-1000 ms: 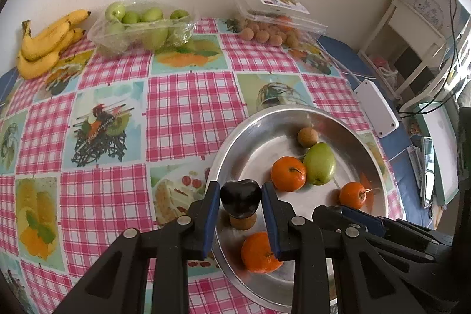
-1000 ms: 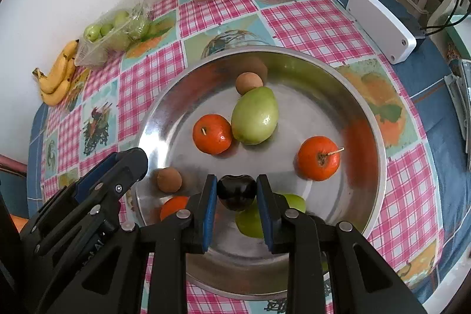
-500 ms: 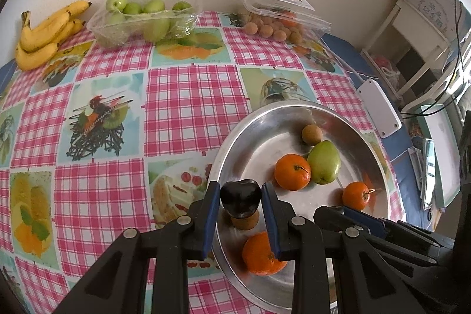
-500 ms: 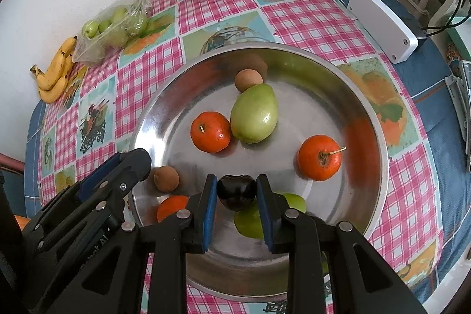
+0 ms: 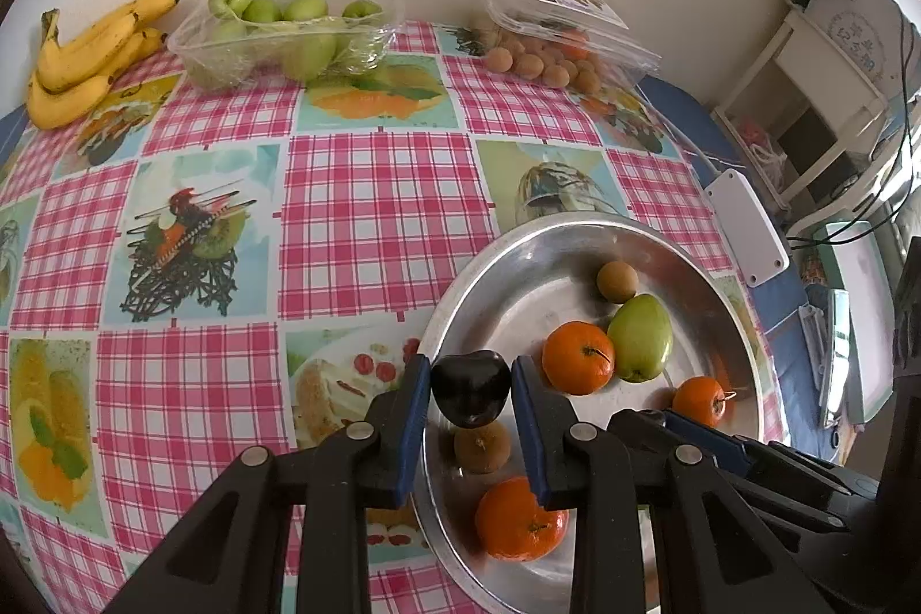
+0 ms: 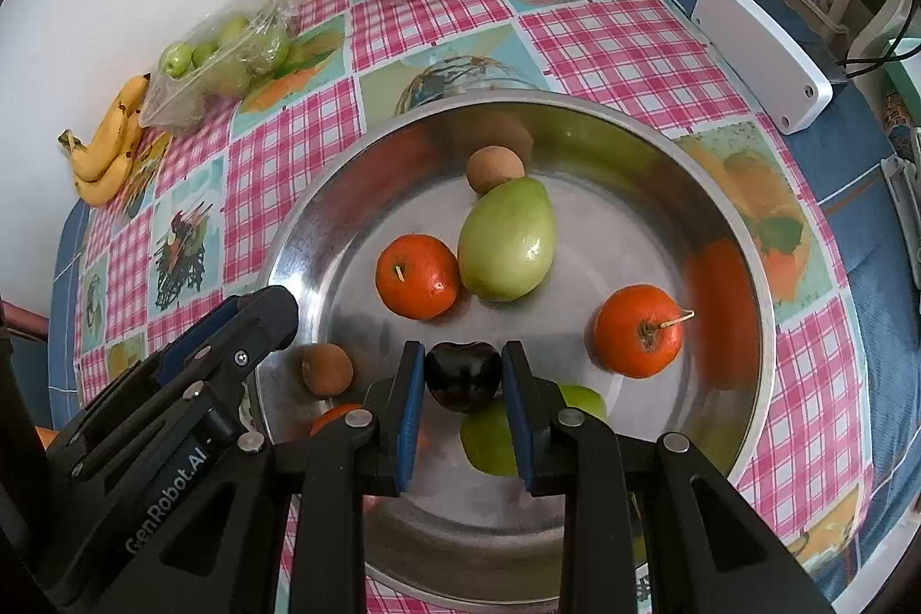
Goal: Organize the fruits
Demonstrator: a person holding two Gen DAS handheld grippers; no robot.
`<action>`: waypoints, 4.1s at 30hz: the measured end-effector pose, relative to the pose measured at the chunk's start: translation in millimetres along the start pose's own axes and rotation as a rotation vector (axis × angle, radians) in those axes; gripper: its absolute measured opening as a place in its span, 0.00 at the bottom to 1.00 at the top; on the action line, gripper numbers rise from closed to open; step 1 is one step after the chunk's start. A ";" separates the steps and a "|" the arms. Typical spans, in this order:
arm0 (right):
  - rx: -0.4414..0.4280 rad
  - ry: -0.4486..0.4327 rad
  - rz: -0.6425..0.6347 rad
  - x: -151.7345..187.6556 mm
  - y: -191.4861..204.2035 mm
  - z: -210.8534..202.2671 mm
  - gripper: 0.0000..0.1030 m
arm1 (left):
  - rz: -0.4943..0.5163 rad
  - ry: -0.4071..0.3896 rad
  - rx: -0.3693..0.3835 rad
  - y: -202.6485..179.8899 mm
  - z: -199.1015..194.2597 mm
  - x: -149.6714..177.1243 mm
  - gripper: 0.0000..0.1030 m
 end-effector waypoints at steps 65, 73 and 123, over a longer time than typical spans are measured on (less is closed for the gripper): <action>0.130 0.011 -0.028 -1.9 -9.6 4.0 1.00 | -0.157 -0.024 -0.283 101.6 -43.5 3.0 1.00; 0.115 -0.004 -0.064 4.4 -5.4 -4.9 1.00 | -0.110 -0.078 -0.335 96.7 -63.5 1.6 1.00; 0.097 -0.120 -0.113 98.0 -10.0 -72.3 1.00 | -0.073 -0.087 -0.480 73.9 -170.8 107.8 1.00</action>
Point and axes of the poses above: each gripper's, at about its wrist camera, not at the fingertips, and z roughly the way its jaws point, y to its left, x to its underside, the point moved 10 cm from there along z, roughly the way its jaws point, and after that the axes turned 14 degrees about x, right-handed, at the moved point
